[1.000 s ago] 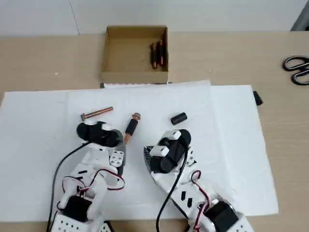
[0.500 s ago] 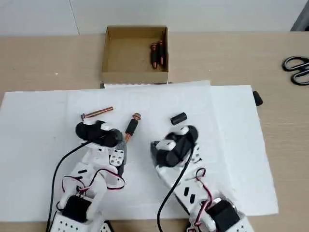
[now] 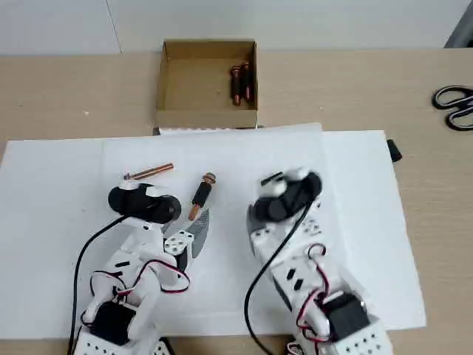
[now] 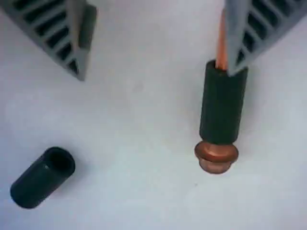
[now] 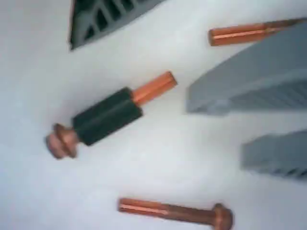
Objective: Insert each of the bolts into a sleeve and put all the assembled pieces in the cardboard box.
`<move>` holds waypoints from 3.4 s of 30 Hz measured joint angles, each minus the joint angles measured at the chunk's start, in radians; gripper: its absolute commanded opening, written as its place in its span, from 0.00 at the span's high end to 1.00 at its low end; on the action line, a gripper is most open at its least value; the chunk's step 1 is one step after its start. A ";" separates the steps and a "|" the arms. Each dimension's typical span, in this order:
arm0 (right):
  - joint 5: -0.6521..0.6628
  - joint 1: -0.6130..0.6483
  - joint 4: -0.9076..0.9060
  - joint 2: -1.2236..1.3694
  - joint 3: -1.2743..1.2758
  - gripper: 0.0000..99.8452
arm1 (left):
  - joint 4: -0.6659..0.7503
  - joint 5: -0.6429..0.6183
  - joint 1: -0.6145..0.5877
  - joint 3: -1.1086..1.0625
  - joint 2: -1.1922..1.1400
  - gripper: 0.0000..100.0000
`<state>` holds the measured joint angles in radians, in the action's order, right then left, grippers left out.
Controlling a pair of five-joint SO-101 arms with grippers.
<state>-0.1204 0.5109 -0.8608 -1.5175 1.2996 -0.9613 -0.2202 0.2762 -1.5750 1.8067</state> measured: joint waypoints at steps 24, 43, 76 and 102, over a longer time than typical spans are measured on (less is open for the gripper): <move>-0.218 -0.068 -0.226 0.838 -0.756 0.88 | -0.526 0.009 0.000 1.037 -0.947 0.82; -0.262 -0.290 -0.423 0.839 -0.756 0.88 | -0.698 0.198 -0.023 1.567 -1.729 0.85; -0.267 0.002 -0.112 1.174 -0.796 0.88 | -0.700 0.195 -0.417 1.666 -1.841 0.86; -0.517 0.235 -0.526 1.938 -1.668 0.88 | -0.654 0.195 -0.615 1.666 -1.841 0.86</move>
<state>-0.6375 0.7457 -1.3871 0.4204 -0.3682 -1.6149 -0.0253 -0.3391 0.0913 -0.0345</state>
